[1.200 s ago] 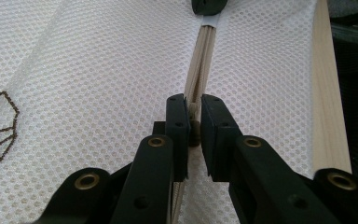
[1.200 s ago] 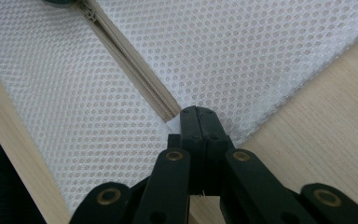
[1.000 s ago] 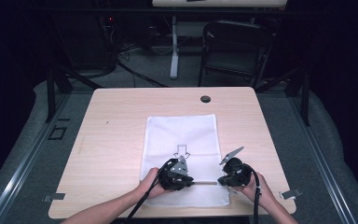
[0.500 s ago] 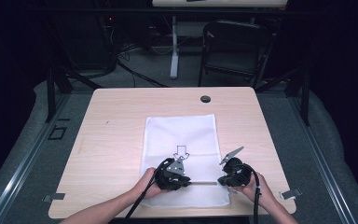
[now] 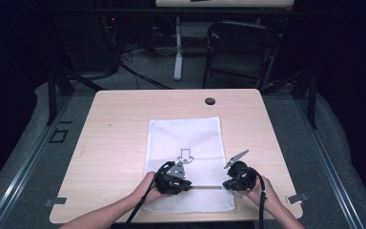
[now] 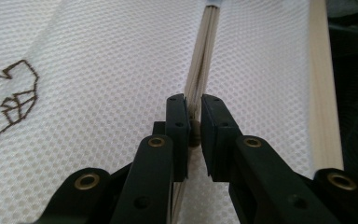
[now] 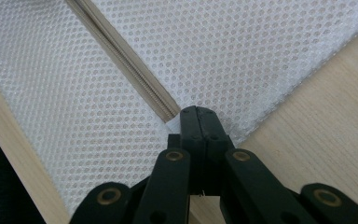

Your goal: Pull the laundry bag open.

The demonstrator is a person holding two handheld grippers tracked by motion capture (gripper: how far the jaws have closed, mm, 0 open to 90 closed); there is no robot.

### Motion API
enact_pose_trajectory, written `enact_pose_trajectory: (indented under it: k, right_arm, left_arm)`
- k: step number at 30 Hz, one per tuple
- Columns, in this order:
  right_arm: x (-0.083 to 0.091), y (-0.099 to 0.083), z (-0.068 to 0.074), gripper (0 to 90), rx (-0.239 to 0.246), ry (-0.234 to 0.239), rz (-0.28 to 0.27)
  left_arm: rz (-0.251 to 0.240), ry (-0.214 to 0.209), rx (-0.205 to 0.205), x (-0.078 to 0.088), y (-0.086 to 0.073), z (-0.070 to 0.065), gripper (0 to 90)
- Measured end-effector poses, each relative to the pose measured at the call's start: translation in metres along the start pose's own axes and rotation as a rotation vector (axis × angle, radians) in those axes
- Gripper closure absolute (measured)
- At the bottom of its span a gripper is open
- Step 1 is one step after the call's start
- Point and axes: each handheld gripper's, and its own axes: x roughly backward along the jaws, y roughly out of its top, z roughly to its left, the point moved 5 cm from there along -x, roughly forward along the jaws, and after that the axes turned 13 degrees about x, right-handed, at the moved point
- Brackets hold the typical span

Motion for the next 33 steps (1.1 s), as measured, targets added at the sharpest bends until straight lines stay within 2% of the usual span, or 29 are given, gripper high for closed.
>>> enact_pose_trajectory:
  k: [4, 5, 7, 9, 16, 17, 21, 25, 30, 33]
  right_arm:
    - [0.000, 0.000, 0.000, 90.0, 0.001, -0.001, 0.000]
    - [0.000, 0.000, 0.000, 90.0, -0.001, -0.002, -0.001]
    - [0.000, 0.000, 0.000, 90.0, -0.002, -0.002, -0.001]
    - [0.000, 0.000, 0.000, 90.0, -0.002, -0.002, -0.001]
    - [0.000, 0.000, 0.000, 90.0, -0.002, -0.001, 0.001]
    - [0.000, 0.000, 0.000, 90.0, -0.002, -0.002, 0.002]
    - [0.000, 0.000, 0.000, 90.0, -0.004, -0.002, 0.002]
    - [0.000, 0.000, 0.000, 90.0, -0.008, 0.002, -0.003]
    - [0.000, 0.001, 0.000, 90.0, -0.010, 0.004, -0.006]
    - [0.000, 0.000, 0.000, 90.0, -0.008, -0.002, -0.001]
  left_arm:
    - [-0.013, 0.001, 0.002, 0.004, -0.002, 0.001, 82.2]
    - [0.002, 0.009, -0.006, 0.005, -0.002, 0.001, 82.2]
    - [-0.011, -0.003, -0.001, 0.005, -0.003, 0.000, 82.2]
    - [-0.006, 0.002, -0.013, 0.007, -0.004, 0.001, 82.2]
    - [-0.021, -0.006, -0.002, 0.012, -0.007, 0.001, 82.2]
    - [-0.026, 0.002, -0.009, 0.011, -0.007, 0.001, 82.2]
    - [-0.019, -0.010, -0.009, 0.013, -0.008, 0.001, 82.3]
    - [-0.012, -0.004, -0.009, 0.017, -0.011, 0.002, 82.2]
    - [-0.023, -0.008, 0.003, 0.021, -0.014, 0.003, 82.2]
    - [-0.025, -0.010, -0.005, 0.022, -0.014, 0.002, 82.2]
